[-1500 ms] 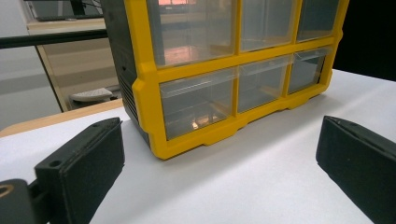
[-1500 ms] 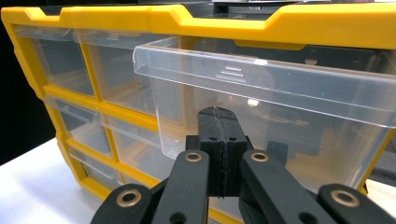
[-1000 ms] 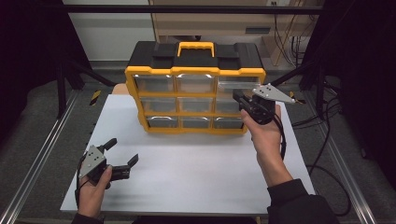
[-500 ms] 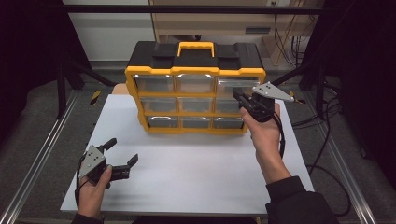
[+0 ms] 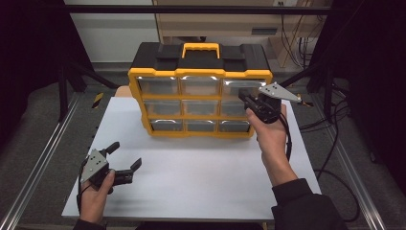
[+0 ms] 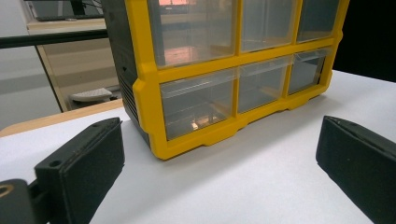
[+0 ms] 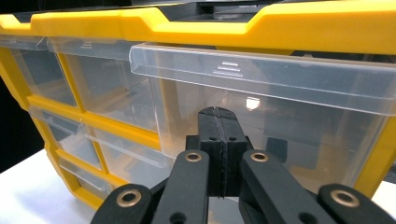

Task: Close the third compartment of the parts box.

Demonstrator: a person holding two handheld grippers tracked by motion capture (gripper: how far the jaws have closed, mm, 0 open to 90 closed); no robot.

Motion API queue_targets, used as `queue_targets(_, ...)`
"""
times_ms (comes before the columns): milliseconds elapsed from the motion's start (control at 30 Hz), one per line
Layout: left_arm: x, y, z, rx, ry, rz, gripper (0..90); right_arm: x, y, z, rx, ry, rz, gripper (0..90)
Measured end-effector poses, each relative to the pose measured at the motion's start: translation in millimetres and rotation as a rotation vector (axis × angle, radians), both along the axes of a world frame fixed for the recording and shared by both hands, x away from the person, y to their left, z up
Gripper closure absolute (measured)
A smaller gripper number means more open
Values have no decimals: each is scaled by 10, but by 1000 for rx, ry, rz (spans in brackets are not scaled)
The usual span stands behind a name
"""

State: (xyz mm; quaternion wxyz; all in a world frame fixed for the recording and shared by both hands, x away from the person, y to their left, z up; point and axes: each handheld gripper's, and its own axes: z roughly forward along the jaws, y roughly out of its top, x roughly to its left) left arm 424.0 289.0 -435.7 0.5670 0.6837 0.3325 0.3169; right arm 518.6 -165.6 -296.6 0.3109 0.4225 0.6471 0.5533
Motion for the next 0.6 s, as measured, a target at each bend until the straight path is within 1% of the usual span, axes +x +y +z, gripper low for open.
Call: queue_targets(600,2,-14,-3,1,2,-6,9,27,22,17,-8,1,1,900)
